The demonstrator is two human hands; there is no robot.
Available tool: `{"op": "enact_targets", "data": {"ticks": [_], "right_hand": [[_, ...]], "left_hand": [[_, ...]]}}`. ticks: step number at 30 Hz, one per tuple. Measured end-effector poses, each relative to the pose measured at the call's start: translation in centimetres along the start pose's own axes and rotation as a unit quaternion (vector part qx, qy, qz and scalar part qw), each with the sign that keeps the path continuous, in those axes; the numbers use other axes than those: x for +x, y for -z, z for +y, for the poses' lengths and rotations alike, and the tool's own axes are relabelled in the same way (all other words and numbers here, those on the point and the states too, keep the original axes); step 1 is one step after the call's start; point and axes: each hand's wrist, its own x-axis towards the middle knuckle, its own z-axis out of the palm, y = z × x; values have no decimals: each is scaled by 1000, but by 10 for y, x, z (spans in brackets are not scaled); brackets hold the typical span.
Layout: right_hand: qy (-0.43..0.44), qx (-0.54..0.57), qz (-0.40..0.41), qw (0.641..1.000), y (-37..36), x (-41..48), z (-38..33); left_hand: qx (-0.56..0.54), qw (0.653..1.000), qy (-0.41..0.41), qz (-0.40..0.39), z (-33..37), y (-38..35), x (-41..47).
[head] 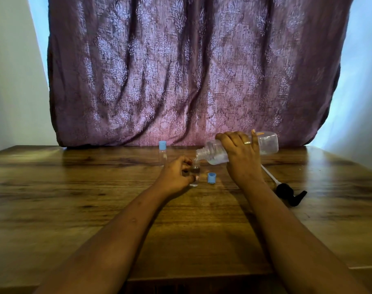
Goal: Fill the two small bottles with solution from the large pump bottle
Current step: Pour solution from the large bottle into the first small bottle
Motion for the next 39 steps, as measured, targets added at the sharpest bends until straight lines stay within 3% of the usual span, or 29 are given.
{"op": "enact_targets", "data": {"ticks": [23, 30, 39], "right_hand": [[-2, -3, -12, 1000, -4, -1, 2], [-90, 123, -15, 988, -3, -2, 6], [-236, 326, 49, 914, 12, 1, 5]], "left_hand": [[12, 1000, 1, -2, 1, 0, 0], [-6, 1000, 4, 1, 1, 0, -1], [-3, 1000, 5, 10, -4, -1, 2]]}}
